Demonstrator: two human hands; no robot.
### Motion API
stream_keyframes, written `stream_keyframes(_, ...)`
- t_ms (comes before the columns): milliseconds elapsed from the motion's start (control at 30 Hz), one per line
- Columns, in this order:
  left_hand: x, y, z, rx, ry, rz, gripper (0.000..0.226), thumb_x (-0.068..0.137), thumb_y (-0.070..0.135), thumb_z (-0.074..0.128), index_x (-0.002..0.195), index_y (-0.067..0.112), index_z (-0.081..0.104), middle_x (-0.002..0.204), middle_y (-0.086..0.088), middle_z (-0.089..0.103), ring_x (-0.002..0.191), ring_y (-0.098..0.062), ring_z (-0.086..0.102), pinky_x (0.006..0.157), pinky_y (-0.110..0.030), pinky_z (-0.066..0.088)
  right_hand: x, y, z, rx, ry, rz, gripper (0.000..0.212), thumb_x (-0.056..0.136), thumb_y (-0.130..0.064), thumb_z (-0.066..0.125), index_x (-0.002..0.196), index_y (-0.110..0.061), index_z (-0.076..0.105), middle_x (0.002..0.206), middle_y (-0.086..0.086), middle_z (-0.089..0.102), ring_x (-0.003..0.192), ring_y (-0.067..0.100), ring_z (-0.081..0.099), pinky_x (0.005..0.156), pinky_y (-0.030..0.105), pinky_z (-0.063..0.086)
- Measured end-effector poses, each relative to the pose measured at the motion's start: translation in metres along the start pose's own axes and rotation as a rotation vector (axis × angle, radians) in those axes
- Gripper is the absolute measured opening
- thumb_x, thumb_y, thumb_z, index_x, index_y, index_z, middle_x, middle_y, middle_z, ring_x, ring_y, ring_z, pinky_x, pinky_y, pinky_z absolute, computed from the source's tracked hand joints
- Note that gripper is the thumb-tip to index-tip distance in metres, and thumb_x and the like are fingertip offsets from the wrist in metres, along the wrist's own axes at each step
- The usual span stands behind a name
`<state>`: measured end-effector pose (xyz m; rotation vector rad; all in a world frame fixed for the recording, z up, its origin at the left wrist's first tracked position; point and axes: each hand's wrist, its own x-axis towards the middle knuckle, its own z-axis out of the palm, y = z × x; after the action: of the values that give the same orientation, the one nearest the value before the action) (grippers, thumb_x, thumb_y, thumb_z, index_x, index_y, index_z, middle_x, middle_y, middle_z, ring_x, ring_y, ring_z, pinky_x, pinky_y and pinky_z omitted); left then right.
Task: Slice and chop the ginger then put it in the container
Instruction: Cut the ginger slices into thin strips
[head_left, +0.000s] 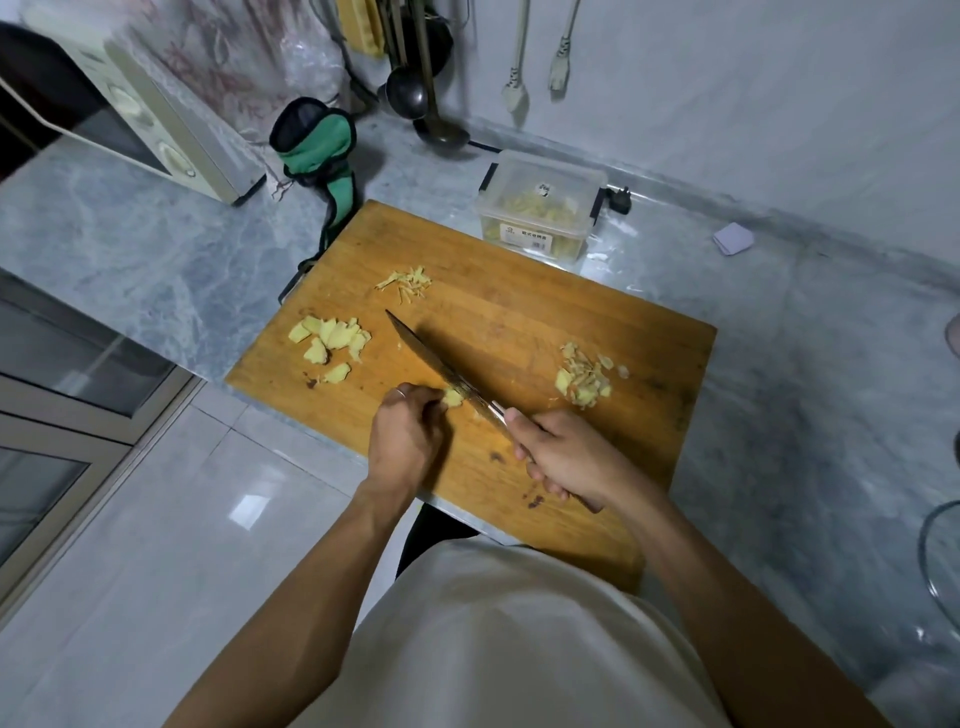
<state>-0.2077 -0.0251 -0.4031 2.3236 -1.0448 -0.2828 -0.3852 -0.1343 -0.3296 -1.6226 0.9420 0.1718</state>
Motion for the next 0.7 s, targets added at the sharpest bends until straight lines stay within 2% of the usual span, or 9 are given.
stream_keyframes(133, 0.000, -0.005, -0.003, 0.011, -0.024, 0.090, 0.020, 0.090, 0.011, 0.066, 0.108, 0.003, 0.073, 0.115, -0.010, 0.067, 0.099, -0.027, 0.064, 0.090, -0.026, 0.047, 0.002, 0.000, -0.003, -0.005, -0.014, 0.020, 0.052, 0.104, -0.056, 0.040, 0.079, -0.015, 0.059, 0.056, -0.003, 0.050, 0.039, 0.007, 0.042, 0.043, 0.024, 0.036)
stream_keyframes(300, 0.005, -0.012, -0.009, 0.018, -0.056, 0.310, 0.022, 0.087, 0.001, 0.068, 0.108, 0.006, 0.074, 0.106, -0.011, 0.071, 0.090, -0.029, 0.068, 0.078, -0.030, 0.054, 0.001, -0.002, -0.003, -0.012, -0.043, 0.005, 0.055, 0.103, -0.059, 0.038, 0.078, -0.012, 0.054, 0.054, -0.002, 0.044, 0.042, 0.012, 0.037, 0.042, 0.026, 0.033)
stream_keyframes(467, 0.003, -0.014, -0.006, 0.009, -0.038, 0.307, 0.022, 0.085, -0.001, 0.070, 0.105, 0.006, 0.076, 0.107, -0.012, 0.071, 0.090, -0.031, 0.069, 0.078, -0.036, 0.059, -0.001, -0.002, -0.002, -0.113, -0.017, -0.050, 0.059, 0.104, -0.060, 0.032, 0.081, -0.011, 0.056, 0.062, 0.009, 0.045, 0.048, 0.020, 0.040, 0.049, 0.030, 0.033)
stream_keyframes(567, 0.004, -0.013, -0.005, -0.007, -0.019, 0.282, 0.020, 0.084, 0.000, 0.071, 0.102, 0.006, 0.077, 0.105, -0.010, 0.072, 0.089, -0.027, 0.069, 0.081, -0.027, 0.054, -0.003, -0.001, -0.002, -0.116, -0.013, -0.070, 0.058, 0.104, -0.058, 0.032, 0.080, -0.011, 0.056, 0.064, 0.010, 0.044, 0.053, 0.022, 0.038, 0.052, 0.034, 0.032)
stream_keyframes(700, 0.013, -0.010, -0.009, -0.135, -0.066, 0.098, 0.017, 0.084, 0.000, 0.072, 0.097, 0.008, 0.079, 0.101, -0.006, 0.072, 0.091, -0.019, 0.068, 0.089, -0.007, 0.041, -0.001, 0.004, -0.003, -0.073, 0.012, -0.042, 0.057, 0.104, -0.059, 0.033, 0.078, -0.012, 0.054, 0.061, 0.008, 0.043, 0.048, 0.021, 0.039, 0.045, 0.027, 0.033)
